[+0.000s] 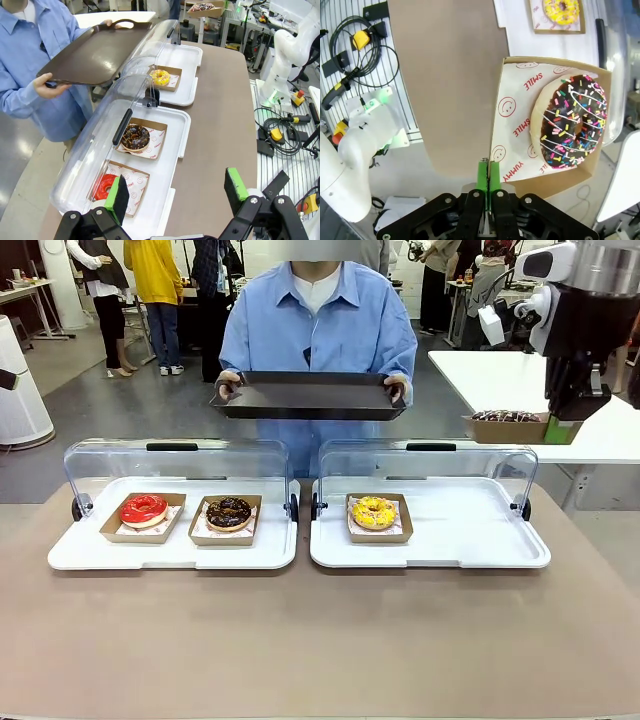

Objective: Provide the desired donut to the person.
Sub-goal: Pick up and lift the Paper togo box containing the Donut pointed at by the person, then place the picked Paper togo box onto the Handle tray extended by the person.

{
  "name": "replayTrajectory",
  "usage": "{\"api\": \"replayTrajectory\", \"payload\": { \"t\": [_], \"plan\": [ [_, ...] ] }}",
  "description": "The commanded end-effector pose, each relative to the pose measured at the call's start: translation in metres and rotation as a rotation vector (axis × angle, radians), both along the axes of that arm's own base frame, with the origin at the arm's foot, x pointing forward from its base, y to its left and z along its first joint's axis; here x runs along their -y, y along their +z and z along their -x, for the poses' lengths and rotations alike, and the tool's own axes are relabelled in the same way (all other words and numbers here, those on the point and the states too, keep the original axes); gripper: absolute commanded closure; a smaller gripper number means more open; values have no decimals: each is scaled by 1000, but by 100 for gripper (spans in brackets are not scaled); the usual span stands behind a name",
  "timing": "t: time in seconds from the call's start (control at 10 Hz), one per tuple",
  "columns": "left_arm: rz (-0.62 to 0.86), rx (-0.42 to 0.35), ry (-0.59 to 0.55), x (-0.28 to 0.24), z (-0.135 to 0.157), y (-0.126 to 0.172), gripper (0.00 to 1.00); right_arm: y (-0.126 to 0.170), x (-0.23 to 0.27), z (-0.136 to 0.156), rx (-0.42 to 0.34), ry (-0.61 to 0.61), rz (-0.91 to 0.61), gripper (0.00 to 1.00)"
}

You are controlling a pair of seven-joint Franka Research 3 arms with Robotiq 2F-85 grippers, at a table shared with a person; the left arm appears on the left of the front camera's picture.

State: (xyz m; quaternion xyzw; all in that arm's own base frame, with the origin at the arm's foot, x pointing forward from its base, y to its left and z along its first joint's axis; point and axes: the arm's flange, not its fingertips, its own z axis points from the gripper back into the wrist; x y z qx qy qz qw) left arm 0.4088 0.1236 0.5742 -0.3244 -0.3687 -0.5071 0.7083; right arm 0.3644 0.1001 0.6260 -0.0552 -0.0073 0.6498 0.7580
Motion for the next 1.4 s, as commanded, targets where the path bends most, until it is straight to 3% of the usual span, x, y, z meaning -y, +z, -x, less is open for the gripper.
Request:
{"api": "replayTrajectory", "payload": {
  "t": [0.0, 1.1, 1.3],
  "plan": [
    [4, 3, -1, 0, 1, 2, 0, -3, -2, 2, -2, -13, 9, 100],
    [4, 3, -1, 0, 1, 2, 0, -3, -2, 2, -2, -13, 9, 100],
    [4, 3, -1, 0, 1, 2, 0, 4, -19, -12, 2, 23, 16, 98]
  ]
}}
